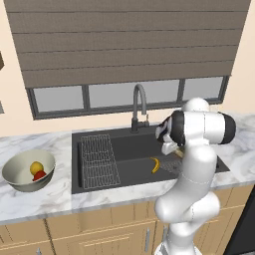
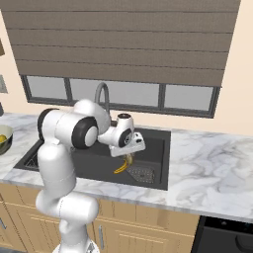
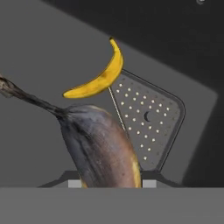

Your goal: There is a mixed pile of frozen fruits and vegetables on the counter. Locate all the frozen vegetables and place the items in a bowl on the counter. Take all the frozen fruits and defrost them in a running sink.

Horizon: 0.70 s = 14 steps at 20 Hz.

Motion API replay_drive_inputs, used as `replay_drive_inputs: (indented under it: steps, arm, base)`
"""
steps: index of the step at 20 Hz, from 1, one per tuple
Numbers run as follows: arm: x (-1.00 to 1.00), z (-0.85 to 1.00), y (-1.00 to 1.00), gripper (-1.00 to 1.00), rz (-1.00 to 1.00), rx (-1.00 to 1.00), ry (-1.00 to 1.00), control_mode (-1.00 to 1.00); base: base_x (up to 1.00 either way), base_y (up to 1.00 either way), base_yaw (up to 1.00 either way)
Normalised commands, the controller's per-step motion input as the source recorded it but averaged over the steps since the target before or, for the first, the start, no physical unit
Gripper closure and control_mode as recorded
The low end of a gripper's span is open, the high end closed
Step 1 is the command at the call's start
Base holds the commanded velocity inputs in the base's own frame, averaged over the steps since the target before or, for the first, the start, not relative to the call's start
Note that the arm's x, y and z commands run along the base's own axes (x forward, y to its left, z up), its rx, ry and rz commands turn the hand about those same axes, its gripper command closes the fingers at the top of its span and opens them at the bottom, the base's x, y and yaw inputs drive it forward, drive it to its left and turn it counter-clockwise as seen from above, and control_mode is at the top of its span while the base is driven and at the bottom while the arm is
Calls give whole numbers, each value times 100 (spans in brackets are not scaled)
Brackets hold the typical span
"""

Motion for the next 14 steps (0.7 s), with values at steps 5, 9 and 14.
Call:
replay_drive_inputs:
  steps: [5,9,14]
  arm:
    - [19,-74,4,100,-1,-9,-11,-100]
    - [12,-64,-6,100,1,-1,-1,-100]
    - [22,-48,-8,100,0,0,-7,-100]
  base:
    - [0,0,0]
    - [0,0,0]
    - [0,0,0]
